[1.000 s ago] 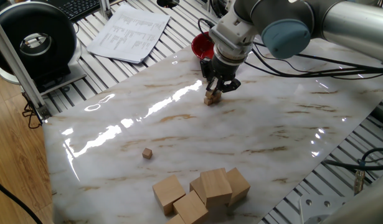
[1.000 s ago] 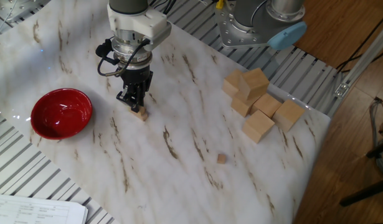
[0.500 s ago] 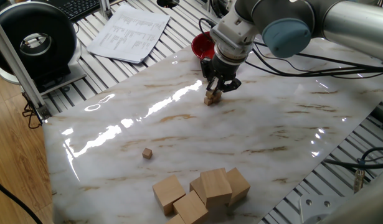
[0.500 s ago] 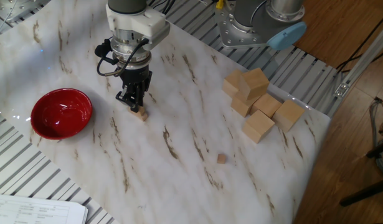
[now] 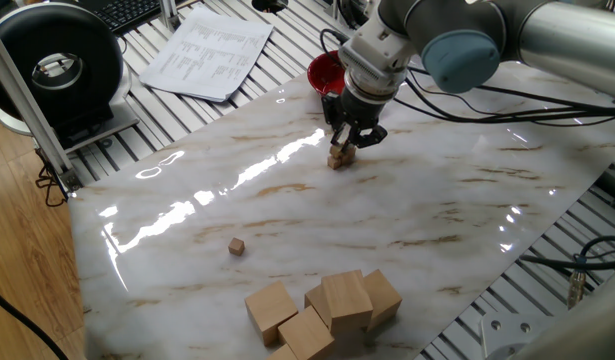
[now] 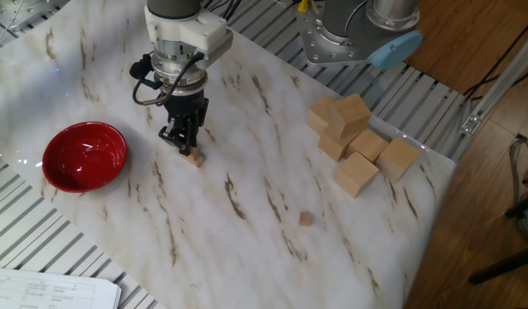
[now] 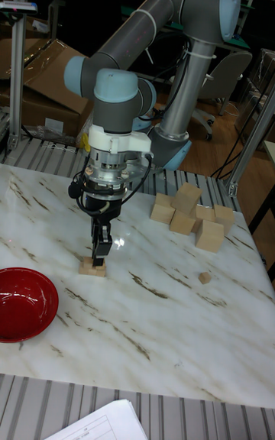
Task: Stack the blocks into a pyramid shape
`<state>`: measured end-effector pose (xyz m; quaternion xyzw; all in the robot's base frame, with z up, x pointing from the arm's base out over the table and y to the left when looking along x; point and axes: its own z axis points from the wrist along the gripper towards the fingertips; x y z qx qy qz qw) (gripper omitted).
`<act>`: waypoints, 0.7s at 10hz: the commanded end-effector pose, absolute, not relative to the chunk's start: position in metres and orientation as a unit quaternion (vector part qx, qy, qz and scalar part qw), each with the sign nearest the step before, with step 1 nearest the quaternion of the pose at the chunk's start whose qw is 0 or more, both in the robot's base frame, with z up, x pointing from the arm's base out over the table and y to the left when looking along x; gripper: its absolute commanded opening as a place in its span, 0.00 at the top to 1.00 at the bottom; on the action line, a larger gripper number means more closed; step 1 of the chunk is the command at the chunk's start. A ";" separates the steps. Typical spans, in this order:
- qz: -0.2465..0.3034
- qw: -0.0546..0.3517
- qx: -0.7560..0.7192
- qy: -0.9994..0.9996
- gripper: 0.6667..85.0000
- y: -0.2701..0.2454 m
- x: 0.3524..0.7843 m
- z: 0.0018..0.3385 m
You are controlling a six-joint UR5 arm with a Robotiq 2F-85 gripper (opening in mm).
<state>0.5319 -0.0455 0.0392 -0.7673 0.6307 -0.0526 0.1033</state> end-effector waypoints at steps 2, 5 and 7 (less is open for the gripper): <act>-0.054 0.110 -0.767 0.630 0.66 -0.045 0.534 0.041; -0.052 0.110 -0.766 0.632 0.62 -0.045 0.534 0.041; -0.041 0.111 -0.760 0.639 0.60 -0.039 0.533 0.045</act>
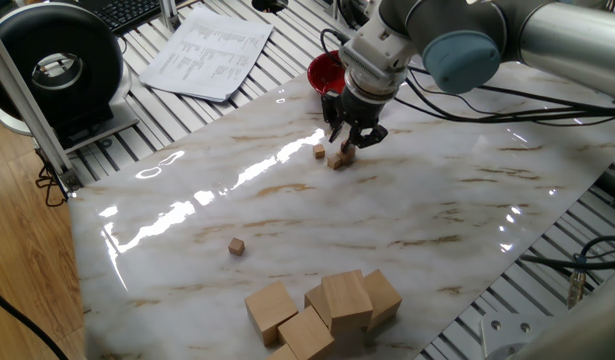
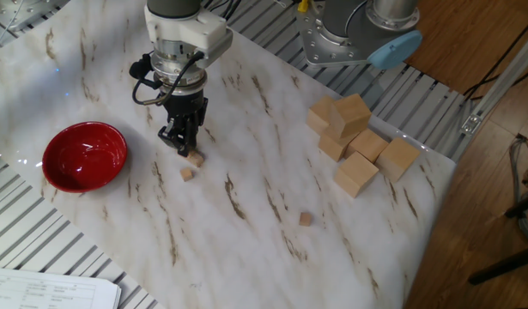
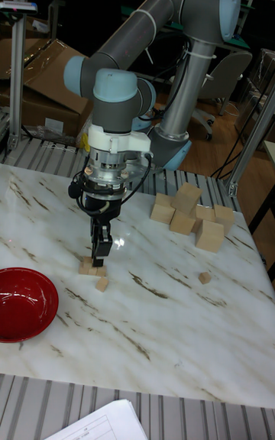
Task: Stack the blocks into a pyramid shape
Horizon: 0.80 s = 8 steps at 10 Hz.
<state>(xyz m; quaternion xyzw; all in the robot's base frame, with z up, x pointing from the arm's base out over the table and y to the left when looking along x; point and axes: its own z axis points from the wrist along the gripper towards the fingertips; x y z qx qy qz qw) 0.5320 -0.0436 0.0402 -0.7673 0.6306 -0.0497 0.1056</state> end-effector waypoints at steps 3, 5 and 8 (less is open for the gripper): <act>-0.033 0.120 -0.753 0.646 0.60 -0.023 0.546 0.051; -0.035 0.122 -0.749 0.650 0.60 -0.020 0.552 0.053; -0.027 0.137 -0.727 0.673 0.63 -0.001 0.571 0.050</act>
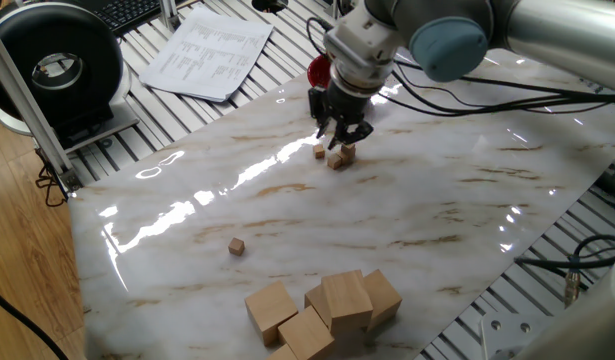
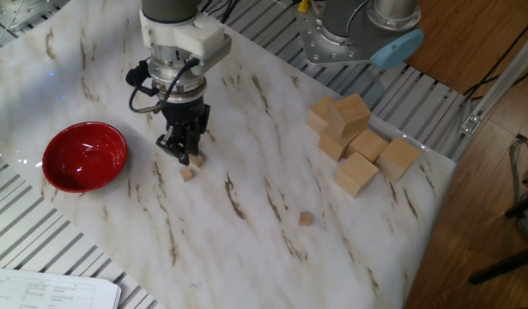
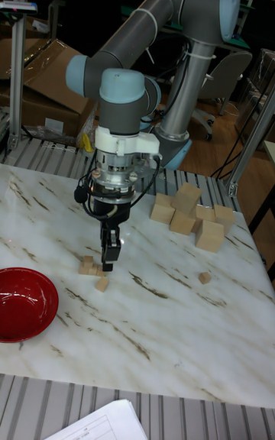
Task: Stack the blocks into a pyramid shape
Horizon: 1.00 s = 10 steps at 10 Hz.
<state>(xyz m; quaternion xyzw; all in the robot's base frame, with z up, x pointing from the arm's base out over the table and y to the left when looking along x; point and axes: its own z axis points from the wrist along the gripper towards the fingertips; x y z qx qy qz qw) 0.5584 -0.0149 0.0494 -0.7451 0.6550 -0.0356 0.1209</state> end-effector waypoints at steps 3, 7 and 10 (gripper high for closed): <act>-0.044 0.101 -0.762 0.638 0.64 -0.019 0.571 0.041; -0.047 0.103 -0.753 0.649 0.64 -0.020 0.576 0.039; -0.030 0.121 -0.704 0.699 0.63 -0.013 0.578 0.040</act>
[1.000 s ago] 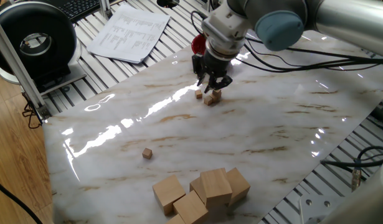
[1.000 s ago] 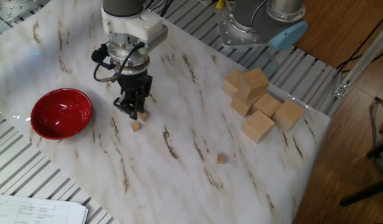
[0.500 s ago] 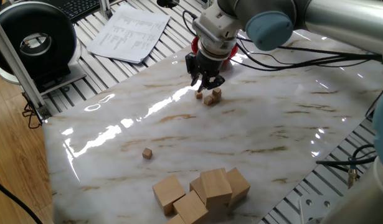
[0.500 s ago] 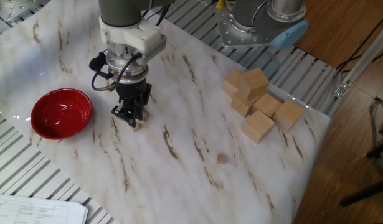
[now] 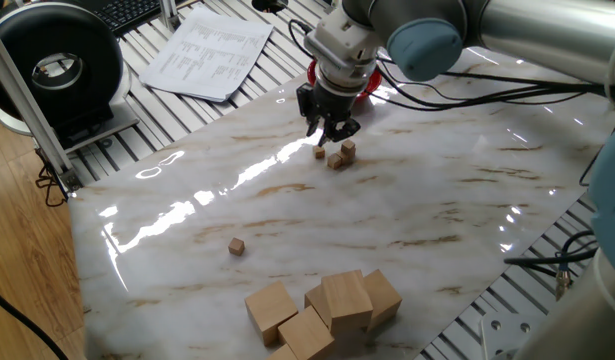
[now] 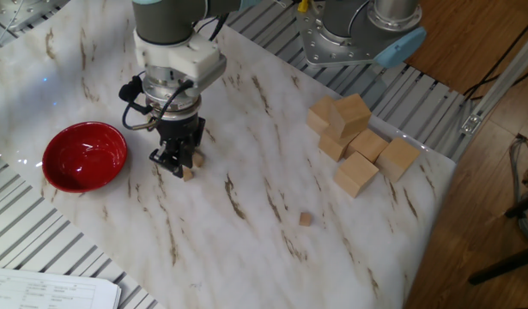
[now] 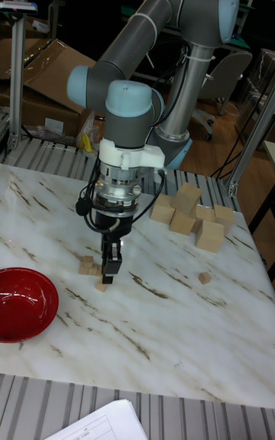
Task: Stack the blocks into a pyramid shape
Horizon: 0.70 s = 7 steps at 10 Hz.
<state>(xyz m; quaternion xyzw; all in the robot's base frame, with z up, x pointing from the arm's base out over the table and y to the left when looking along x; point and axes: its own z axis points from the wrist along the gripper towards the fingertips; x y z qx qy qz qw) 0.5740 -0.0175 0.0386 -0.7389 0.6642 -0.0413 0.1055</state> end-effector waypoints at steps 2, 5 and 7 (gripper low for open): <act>-0.028 0.123 -0.696 0.707 0.63 -0.012 0.579 0.038; -0.020 0.136 -0.654 0.744 0.63 -0.009 0.584 0.035; -0.026 0.128 -0.658 0.741 0.62 -0.014 0.583 0.034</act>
